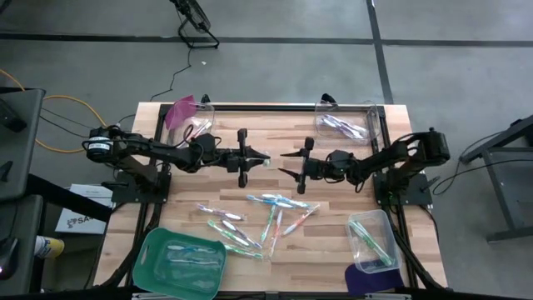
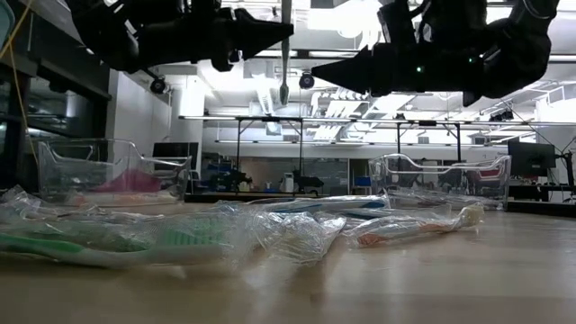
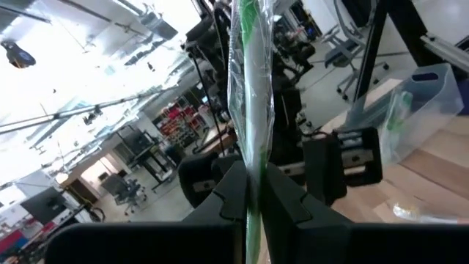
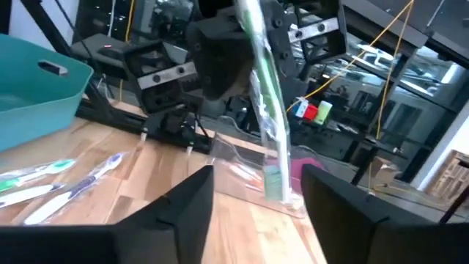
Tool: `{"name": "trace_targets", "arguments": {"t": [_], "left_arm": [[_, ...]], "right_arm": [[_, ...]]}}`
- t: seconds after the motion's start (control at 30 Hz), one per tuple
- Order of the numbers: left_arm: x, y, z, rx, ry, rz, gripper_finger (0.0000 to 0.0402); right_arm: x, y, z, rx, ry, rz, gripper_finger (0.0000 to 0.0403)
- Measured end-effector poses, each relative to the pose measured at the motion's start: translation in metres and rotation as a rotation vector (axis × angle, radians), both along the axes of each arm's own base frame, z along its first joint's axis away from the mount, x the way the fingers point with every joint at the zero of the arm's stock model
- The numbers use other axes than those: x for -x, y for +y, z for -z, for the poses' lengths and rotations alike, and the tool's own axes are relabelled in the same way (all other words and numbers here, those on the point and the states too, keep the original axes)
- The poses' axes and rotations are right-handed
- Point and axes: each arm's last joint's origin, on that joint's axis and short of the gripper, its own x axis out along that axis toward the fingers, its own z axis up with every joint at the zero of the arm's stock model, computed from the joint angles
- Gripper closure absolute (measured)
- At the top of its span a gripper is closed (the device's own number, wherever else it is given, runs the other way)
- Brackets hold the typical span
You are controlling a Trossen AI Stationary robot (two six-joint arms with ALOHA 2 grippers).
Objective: Pick & Place Toothbrushes
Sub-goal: Put the green toothbrush into the white bin
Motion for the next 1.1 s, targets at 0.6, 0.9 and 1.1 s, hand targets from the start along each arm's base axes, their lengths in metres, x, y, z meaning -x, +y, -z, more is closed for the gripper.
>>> {"name": "trace_targets", "arguments": {"t": [0.6, 0.9, 1.1], "left_arm": [[-0.002, -0.02, -0.002, 0.006, -0.018, 0.111, 0.0384], [-0.003, -0.025, -0.005, -0.016, -0.026, 0.122, 0.0382], [-0.008, -0.025, 0.002, -0.014, -0.015, 0.138, 0.0382]], "right_arm": [[-0.015, 0.003, -0.014, -0.031, -0.008, -0.113, 0.0159], [-0.019, 0.004, -0.016, -0.073, 0.005, -0.162, 0.0159], [-0.019, 0.005, -0.017, -0.08, -0.001, -0.198, 0.016]]}}
